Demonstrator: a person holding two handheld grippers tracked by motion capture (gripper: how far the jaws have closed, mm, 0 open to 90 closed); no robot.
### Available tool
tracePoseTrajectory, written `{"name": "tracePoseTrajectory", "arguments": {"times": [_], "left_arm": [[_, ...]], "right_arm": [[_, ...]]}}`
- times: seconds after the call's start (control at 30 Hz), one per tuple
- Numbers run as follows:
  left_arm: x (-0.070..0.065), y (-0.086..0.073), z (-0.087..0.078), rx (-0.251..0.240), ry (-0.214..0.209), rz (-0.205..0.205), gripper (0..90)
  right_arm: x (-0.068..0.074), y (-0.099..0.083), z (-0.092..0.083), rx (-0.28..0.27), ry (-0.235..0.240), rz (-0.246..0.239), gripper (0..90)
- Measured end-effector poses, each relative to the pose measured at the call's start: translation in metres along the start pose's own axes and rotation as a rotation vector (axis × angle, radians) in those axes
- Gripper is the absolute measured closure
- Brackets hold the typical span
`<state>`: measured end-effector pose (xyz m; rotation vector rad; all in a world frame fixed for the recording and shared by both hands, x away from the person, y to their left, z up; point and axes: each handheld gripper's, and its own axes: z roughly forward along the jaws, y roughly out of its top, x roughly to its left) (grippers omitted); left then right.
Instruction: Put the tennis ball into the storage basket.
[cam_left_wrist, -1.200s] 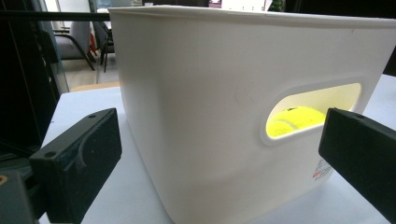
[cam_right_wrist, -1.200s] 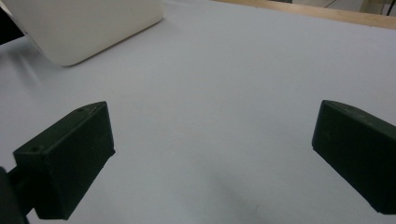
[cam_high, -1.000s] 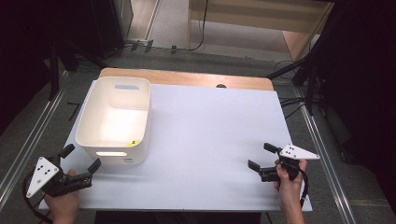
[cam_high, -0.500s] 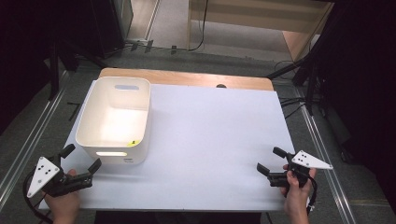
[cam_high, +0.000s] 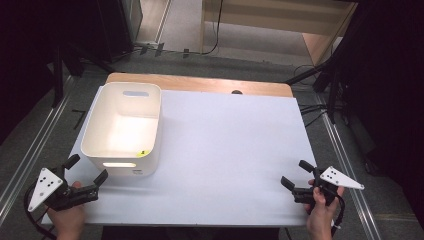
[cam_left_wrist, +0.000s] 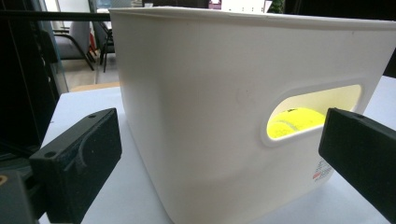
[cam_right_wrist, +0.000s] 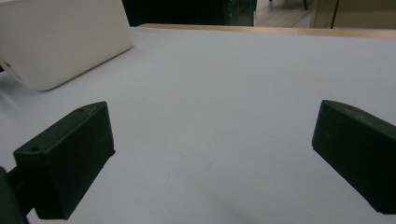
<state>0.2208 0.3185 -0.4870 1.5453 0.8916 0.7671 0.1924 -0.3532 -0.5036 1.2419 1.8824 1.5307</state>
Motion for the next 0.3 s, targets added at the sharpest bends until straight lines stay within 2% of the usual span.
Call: {"name": "tracePoseTrajectory", "arguments": {"times": [0.3], "left_arm": [[0.0,0.0002,0.0003,0.001,0.0,0.004,0.0]], "right_arm": [[-0.0012,-0.0003,0.0011,0.003,0.0,0.015,0.0]]}}
